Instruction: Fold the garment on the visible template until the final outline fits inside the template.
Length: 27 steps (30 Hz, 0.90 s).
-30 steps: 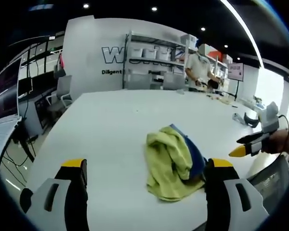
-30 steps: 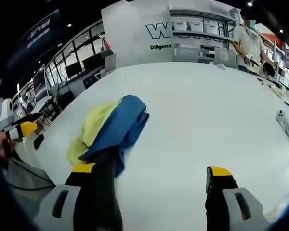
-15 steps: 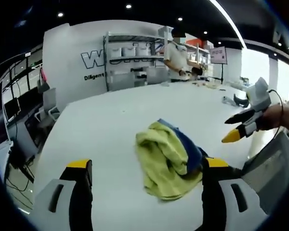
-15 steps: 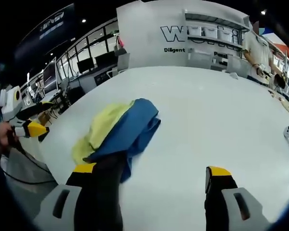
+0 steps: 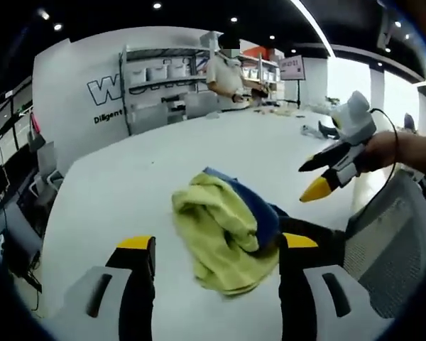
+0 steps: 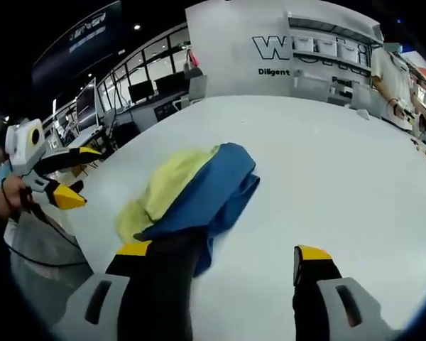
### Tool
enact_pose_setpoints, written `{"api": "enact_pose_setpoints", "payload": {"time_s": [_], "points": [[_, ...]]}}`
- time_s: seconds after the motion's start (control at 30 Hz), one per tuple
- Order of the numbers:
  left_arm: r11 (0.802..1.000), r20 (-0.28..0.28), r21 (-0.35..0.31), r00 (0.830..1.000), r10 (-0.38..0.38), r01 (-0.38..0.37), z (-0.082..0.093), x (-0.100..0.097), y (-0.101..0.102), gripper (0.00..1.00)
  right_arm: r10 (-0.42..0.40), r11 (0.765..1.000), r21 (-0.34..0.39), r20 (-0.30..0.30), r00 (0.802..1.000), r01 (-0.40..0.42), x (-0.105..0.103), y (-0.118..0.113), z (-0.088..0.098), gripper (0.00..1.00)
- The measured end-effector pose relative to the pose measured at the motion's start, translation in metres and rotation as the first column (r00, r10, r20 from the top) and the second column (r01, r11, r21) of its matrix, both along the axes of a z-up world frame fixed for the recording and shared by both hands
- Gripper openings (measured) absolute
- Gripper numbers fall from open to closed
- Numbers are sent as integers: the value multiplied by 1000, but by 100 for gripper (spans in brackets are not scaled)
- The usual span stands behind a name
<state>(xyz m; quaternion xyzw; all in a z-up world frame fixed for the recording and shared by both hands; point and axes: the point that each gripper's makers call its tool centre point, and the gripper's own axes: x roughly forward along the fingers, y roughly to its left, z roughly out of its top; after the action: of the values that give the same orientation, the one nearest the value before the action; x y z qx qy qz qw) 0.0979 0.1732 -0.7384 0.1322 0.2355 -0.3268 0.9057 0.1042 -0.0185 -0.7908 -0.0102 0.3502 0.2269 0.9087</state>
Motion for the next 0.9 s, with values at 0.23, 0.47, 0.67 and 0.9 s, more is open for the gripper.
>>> {"api": "enact_pose_setpoints", "payload": {"time_s": [0.23,0.47,0.67,0.9], "points": [[978,-10,130,987,-162,162,-20,-3,-17,57,66,998,-9,-6,998,-66,-1,16,-3,71],[951,-6,194,969,-245,242,-33,-1,-26,48,122,992,-28,11,993,-121,1,26,-1,68],[914,-8,234,941,-339,331,-42,-3,-39,40,164,986,-36,28,986,-163,2,32,1,65],[846,-24,269,881,-472,460,-56,-12,-58,33,244,968,-60,38,969,-242,-1,42,1,53]]}}
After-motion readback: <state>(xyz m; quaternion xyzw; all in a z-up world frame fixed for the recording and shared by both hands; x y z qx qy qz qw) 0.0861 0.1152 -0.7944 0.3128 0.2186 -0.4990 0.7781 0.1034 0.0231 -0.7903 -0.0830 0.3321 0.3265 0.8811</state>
